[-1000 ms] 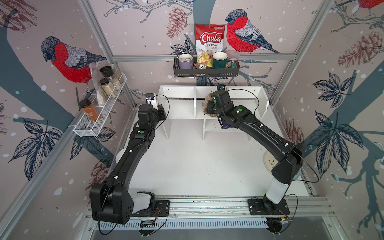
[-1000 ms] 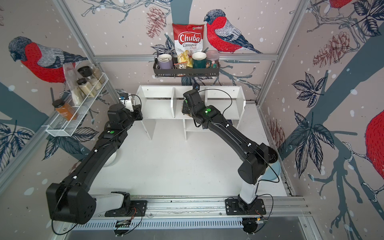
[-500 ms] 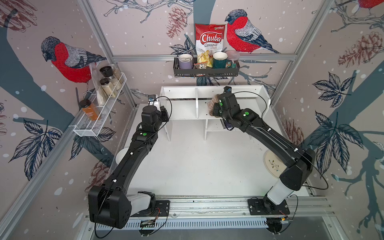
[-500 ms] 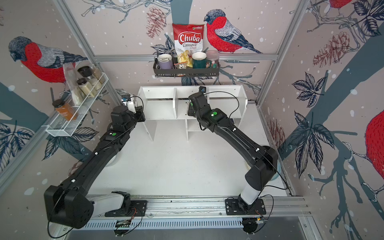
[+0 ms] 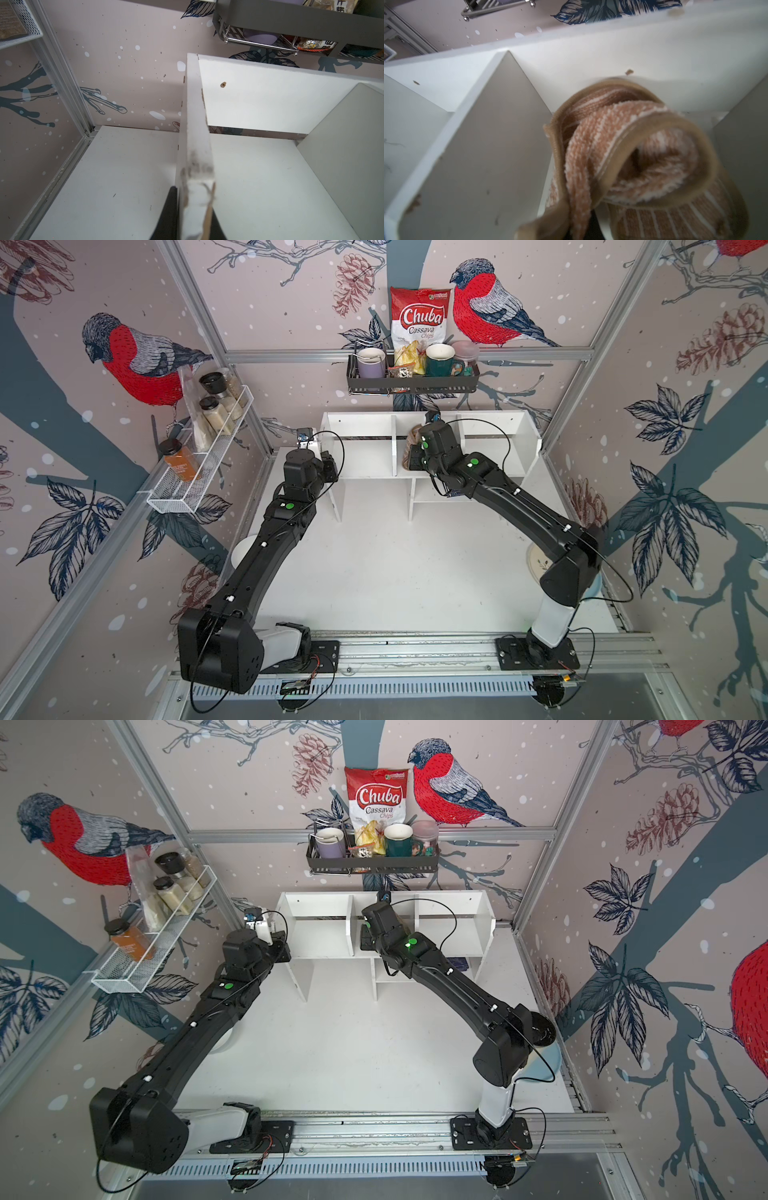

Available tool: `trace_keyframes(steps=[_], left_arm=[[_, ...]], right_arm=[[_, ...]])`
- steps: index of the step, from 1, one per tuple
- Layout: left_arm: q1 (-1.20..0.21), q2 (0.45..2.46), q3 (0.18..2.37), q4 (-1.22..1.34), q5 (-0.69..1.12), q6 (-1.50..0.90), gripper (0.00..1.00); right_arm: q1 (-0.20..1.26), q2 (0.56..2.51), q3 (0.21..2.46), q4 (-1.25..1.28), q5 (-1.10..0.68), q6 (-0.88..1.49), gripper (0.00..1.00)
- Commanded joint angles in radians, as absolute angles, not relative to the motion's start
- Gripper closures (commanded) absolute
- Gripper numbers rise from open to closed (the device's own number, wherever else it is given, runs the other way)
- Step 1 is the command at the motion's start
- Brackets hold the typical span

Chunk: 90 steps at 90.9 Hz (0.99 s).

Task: Wipe the bookshelf clean with a cloth
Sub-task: Wipe the dust from the shelf.

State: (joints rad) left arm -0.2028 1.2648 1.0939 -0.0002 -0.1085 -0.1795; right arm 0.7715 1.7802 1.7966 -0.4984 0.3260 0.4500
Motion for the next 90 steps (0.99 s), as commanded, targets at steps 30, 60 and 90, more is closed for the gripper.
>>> trace_keyframes(steps=[30, 60, 90], left_arm=[[-0.198, 1.276, 1.123, -0.024, -0.007, -0.309, 1.0], [-0.198, 1.276, 1.126, -0.028, -0.003, -0.304, 1.0], [-0.197, 1.278, 1.126, -0.029, 0.007, -0.304, 1.0]], right_arm=[[0.716, 1.728, 1.832, -0.564, 0.342, 0.435, 1.0], [0.791, 1.847, 2.033, -0.699, 0.424, 0.391, 0.53], [0.704, 1.877, 2.009, -0.685, 0.282, 0.475, 0.3]])
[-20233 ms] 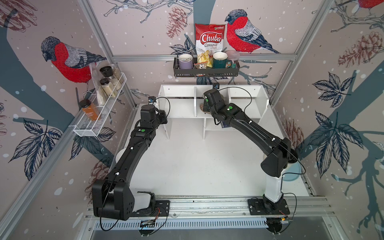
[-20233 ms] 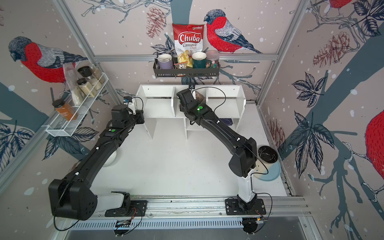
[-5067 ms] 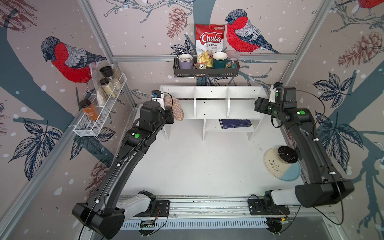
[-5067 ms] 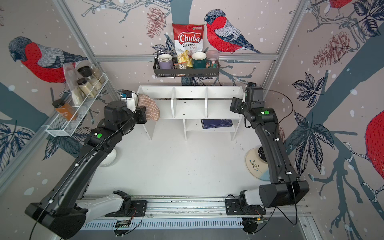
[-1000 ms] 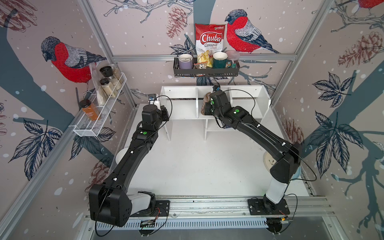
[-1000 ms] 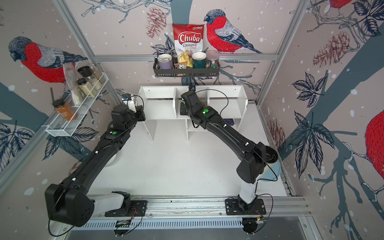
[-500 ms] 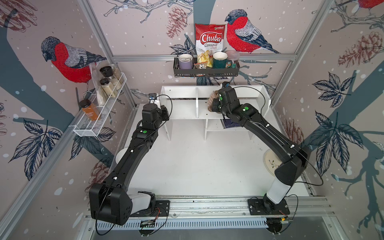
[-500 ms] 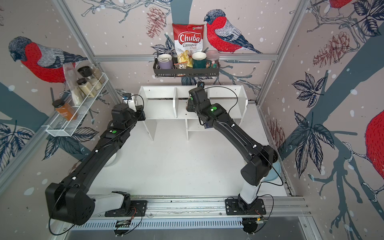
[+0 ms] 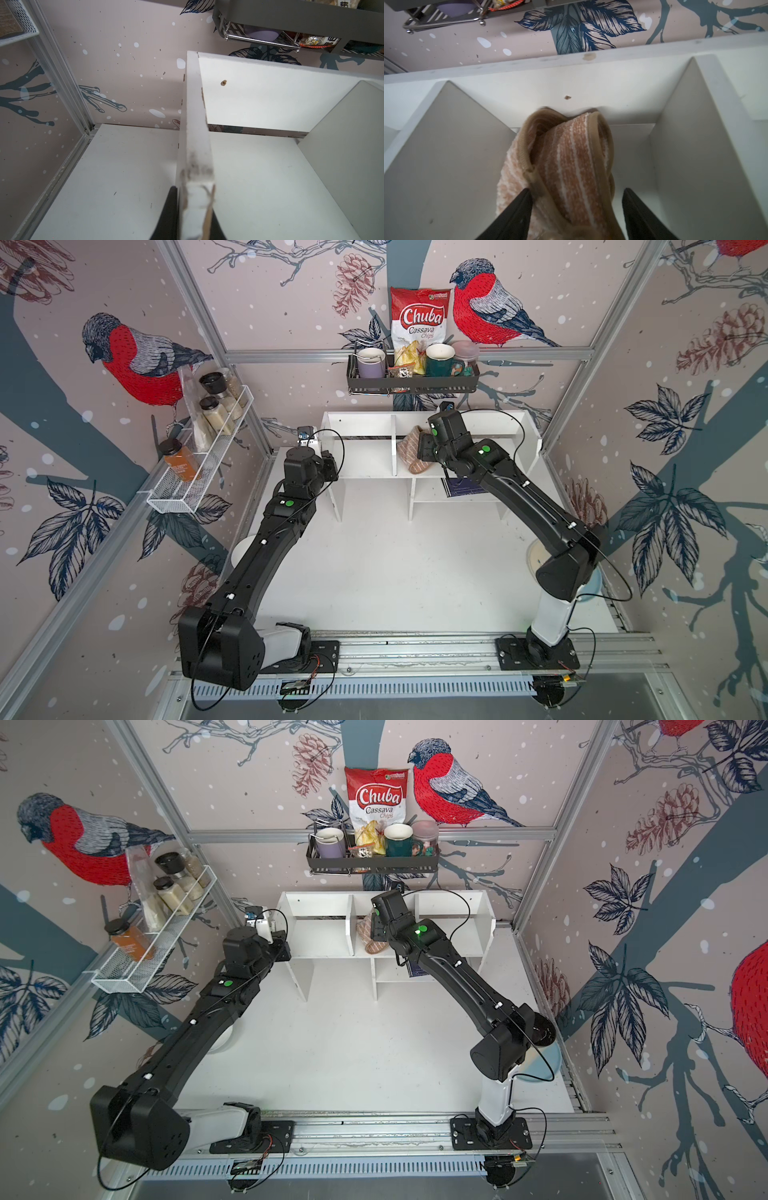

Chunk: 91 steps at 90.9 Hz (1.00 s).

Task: Wipe the bookshelf clean with a cloth
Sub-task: Wipe the dust from the shelf.

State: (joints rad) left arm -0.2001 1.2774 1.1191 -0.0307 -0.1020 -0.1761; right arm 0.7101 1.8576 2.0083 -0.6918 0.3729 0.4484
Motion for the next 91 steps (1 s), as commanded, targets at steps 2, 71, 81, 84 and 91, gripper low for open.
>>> trace_keyframes(steps=[2, 71, 81, 84, 91], left_arm=[[-0.198, 1.278, 1.127, -0.03, 0.007, -0.303, 1.0], [-0.199, 1.277, 1.131, -0.029, 0.028, -0.307, 1.0], [-0.201, 1.274, 1.13, -0.034, 0.021, -0.301, 1.0], [-0.202, 1.272, 1.129, -0.035, 0.02, -0.3, 1.0], [-0.202, 1.27, 1.129, -0.032, 0.022, -0.304, 1.0]], right_arm=[[0.706, 1.881, 2.008, -0.681, 0.27, 0.473, 0.29], [0.699, 1.818, 1.916, -0.685, 0.356, 0.461, 1.0], [0.708, 1.871, 2.03, -0.701, 0.347, 0.417, 1.0], [0.712, 1.891, 2.065, -0.7, 0.342, 0.408, 1.0], [0.728, 1.931, 2.13, -0.694, 0.326, 0.396, 1.0]])
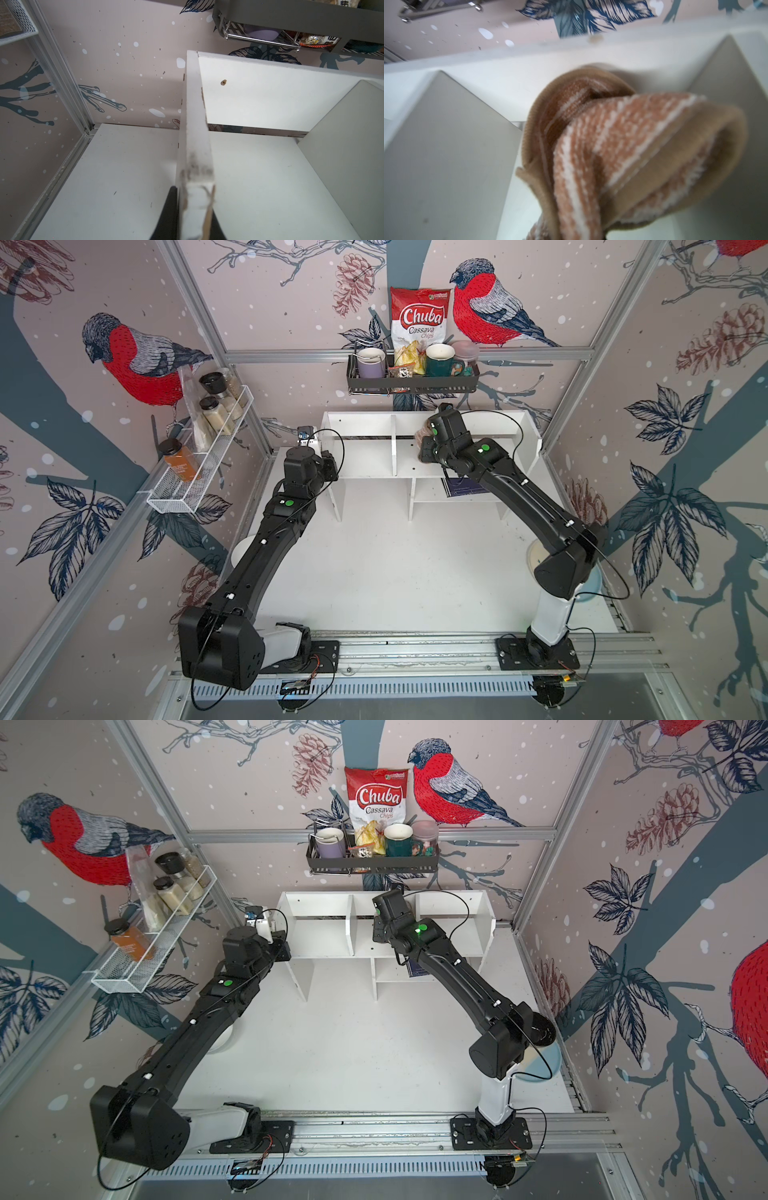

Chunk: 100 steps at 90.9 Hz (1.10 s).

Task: Wipe the bookshelf clean with a cloth
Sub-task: Wipe the dust from the shelf.

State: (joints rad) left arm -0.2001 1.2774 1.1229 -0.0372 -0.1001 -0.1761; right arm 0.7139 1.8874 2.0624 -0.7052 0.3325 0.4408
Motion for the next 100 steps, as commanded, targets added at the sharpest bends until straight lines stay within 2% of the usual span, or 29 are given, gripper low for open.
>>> trace_keyframes(steps=[1, 18, 41, 61, 77, 88, 100], left_arm=[[-0.201, 1.27, 1.127, -0.031, 0.022, -0.304, 1.0], [-0.202, 1.272, 1.13, -0.032, 0.02, -0.302, 1.0], [-0.201, 1.278, 1.13, -0.035, 0.026, -0.306, 1.0], [-0.202, 1.272, 1.128, -0.042, 0.015, -0.298, 1.0], [-0.201, 1.278, 1.133, -0.049, 0.021, -0.299, 1.0], [-0.201, 1.277, 1.136, -0.053, 0.023, -0.299, 1.0], [-0.199, 1.276, 1.141, -0.059, 0.022, -0.294, 1.0]], right_arm=[[0.73, 1.935, 2.138, -0.694, 0.322, 0.396, 1.0], [0.767, 1.942, 2.108, -0.687, 0.302, 0.406, 1.0], [0.77, 1.706, 1.709, -0.539, 0.329, 0.461, 1.0], [0.768, 1.66, 1.82, -0.645, 0.395, 0.388, 1.0], [0.785, 1.503, 1.819, -0.63, 0.476, 0.343, 1.0], [0.714, 1.396, 1.777, -0.631, 0.489, 0.341, 1.0], [0.513, 1.361, 1.732, -0.674, 0.342, 0.422, 1.0]])
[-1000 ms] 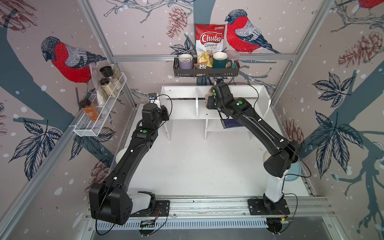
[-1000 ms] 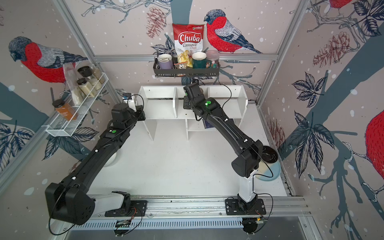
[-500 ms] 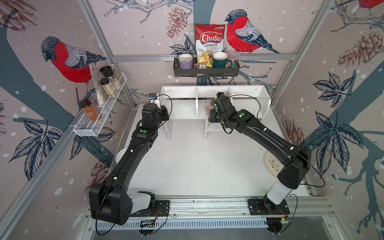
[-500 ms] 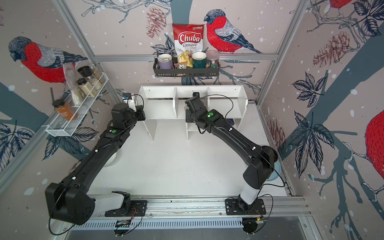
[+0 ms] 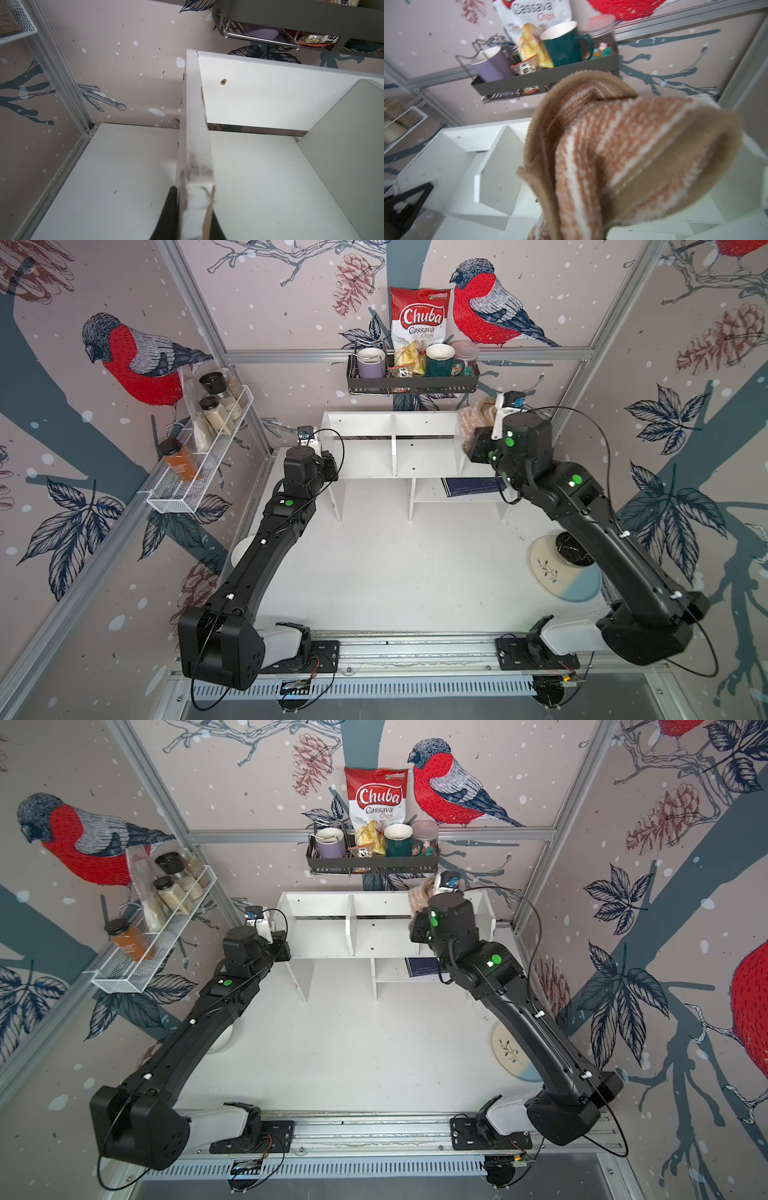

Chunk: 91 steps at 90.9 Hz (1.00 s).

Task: Wipe the bookshelf clean with a cloth
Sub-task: Wipe the dust from the shelf.

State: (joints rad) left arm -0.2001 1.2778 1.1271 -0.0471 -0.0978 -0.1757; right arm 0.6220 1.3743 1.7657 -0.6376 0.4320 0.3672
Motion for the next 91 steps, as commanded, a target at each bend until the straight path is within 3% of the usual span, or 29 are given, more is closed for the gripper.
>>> trace_keyframes(steps=[1, 14, 27, 52, 67, 91], left_arm=[[-0.199, 1.276, 1.141, -0.06, 0.022, -0.293, 1.0], [-0.199, 1.282, 1.146, -0.073, 0.014, -0.287, 1.0], [-0.199, 1.288, 1.149, -0.077, 0.017, -0.285, 1.0], [-0.198, 1.301, 1.155, -0.094, 0.005, -0.281, 1.0], [-0.192, 1.316, 1.154, -0.113, 0.0, -0.285, 1.0], [-0.192, 1.324, 1.192, -0.144, -0.017, -0.273, 1.0]], right_arm=[[0.497, 1.361, 1.724, -0.673, 0.322, 0.431, 1.0], [0.335, 1.394, 1.628, -0.637, 0.099, 0.509, 1.0], [0.315, 1.41, 1.529, -0.571, 0.033, 0.514, 1.0], [0.32, 1.416, 1.457, -0.655, 0.135, 0.48, 1.0], [0.28, 1.468, 1.53, -0.712, 0.232, 0.467, 1.0], [0.356, 1.616, 1.712, -0.614, 0.274, 0.395, 1.0]])
